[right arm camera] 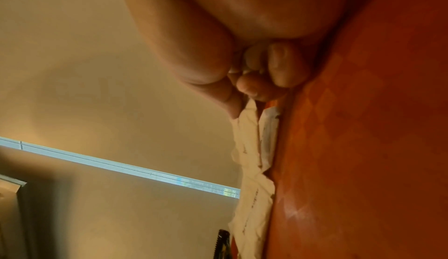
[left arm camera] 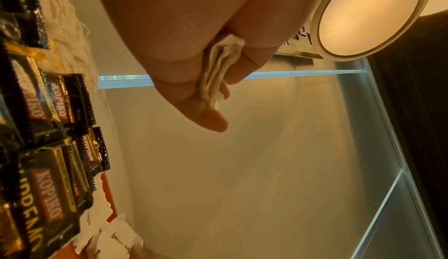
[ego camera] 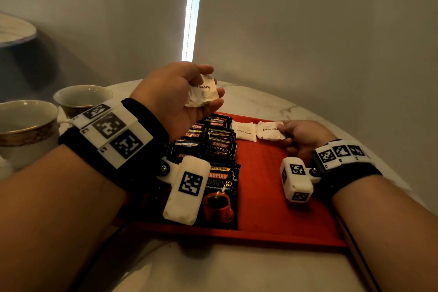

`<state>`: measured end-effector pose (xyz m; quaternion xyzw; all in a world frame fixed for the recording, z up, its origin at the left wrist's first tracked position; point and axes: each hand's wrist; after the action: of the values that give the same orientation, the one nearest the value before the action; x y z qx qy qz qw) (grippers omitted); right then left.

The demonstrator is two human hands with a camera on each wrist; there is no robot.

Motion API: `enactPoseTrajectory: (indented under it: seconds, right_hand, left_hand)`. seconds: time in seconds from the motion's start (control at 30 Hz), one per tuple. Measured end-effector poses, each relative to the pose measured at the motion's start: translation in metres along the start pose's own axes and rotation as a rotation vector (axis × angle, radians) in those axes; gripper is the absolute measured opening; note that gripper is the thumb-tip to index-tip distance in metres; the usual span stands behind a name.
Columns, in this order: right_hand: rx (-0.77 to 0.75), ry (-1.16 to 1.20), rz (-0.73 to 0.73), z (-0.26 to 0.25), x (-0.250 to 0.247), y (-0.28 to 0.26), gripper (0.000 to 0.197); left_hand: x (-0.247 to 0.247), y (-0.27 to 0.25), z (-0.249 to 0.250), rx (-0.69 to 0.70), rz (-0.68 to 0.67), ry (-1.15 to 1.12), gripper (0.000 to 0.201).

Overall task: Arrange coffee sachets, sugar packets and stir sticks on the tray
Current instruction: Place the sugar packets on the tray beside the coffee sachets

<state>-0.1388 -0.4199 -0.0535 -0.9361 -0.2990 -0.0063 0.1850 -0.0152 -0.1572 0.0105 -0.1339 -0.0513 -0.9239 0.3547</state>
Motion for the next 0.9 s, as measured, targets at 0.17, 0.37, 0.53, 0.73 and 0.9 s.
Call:
enactPoseTrajectory:
  seconds: [0.17,0.37,0.53,0.73,0.9]
  right_hand:
    - [0.013,-0.042,0.007,0.0005,-0.0002,-0.0007,0.026]
    - [-0.002,-0.092,0.013,0.0002,0.0005,-0.0029,0.024]
    - [-0.028,-0.107,0.044,0.0013,0.0002,-0.0003,0.023]
    - [-0.061,-0.144,0.086,0.001,-0.0004,-0.0005,0.019]
    - [-0.057,-0.129,0.087,0.0011,0.0004,-0.0037,0.019]
  left_hand:
    - [0.0004,0.0005,0.0006,0.001,0.006,-0.006,0.029]
    - [-0.0012,0.0012,0.0002,-0.012,0.001,0.008,0.028]
    - [-0.0026,0.0026,-0.0007,-0.014,-0.001,-0.002,0.028]
    - [-0.0045,0.0036,-0.0009,-0.027,-0.002,-0.034,0.029]
    - [-0.0047,0.0016,-0.0007,-0.042,-0.012,-0.044,0.038]
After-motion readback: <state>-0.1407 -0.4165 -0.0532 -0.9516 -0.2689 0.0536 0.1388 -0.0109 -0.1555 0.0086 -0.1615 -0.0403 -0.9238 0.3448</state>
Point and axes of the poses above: each hand's wrist, its own y-axis towards the middle knuckle, its own x-axis out of the palm, z = x × y, and after that the axes turned 15 degrees about y, right-handed
